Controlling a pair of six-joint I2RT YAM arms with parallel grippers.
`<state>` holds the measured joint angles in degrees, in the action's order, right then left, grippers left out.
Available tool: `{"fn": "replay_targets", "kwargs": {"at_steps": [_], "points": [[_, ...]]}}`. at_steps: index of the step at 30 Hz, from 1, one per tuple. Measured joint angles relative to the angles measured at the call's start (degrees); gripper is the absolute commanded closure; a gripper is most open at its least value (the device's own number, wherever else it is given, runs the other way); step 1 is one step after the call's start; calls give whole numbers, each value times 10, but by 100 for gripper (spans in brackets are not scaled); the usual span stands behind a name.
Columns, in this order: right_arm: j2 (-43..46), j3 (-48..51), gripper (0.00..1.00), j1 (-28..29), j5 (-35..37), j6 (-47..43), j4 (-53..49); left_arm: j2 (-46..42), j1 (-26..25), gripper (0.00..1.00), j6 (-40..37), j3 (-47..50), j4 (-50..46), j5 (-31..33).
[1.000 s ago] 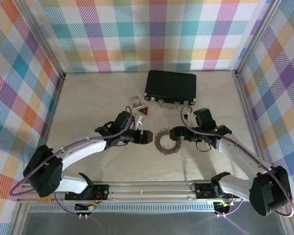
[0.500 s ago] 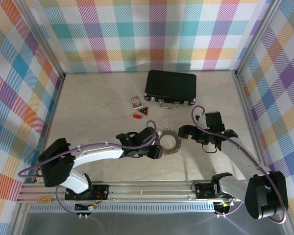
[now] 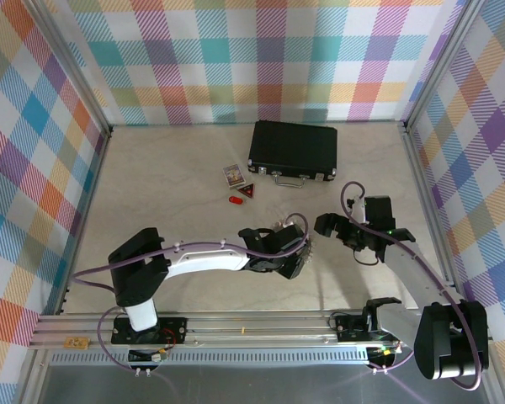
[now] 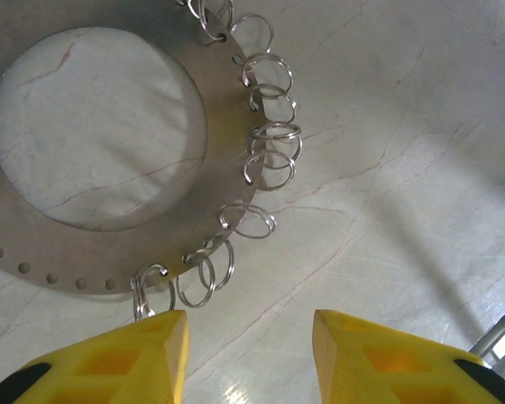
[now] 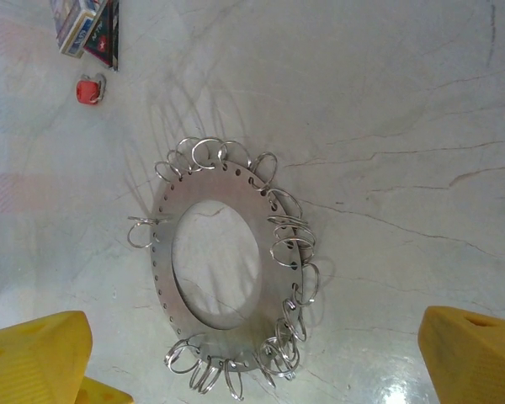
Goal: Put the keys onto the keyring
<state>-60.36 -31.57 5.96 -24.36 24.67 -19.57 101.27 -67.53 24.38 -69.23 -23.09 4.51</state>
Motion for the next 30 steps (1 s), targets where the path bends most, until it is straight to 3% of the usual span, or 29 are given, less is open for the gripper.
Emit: {"fn": "replay_targets", "kwargs": {"at_steps": [23,30], "points": [[7,12,0,-7,-4,0,5,57,-3,81,-9,-33,-55,31],[13,12,0,-8,-4,0,4,79,-3,79,-15,-45,-60,34]]}}
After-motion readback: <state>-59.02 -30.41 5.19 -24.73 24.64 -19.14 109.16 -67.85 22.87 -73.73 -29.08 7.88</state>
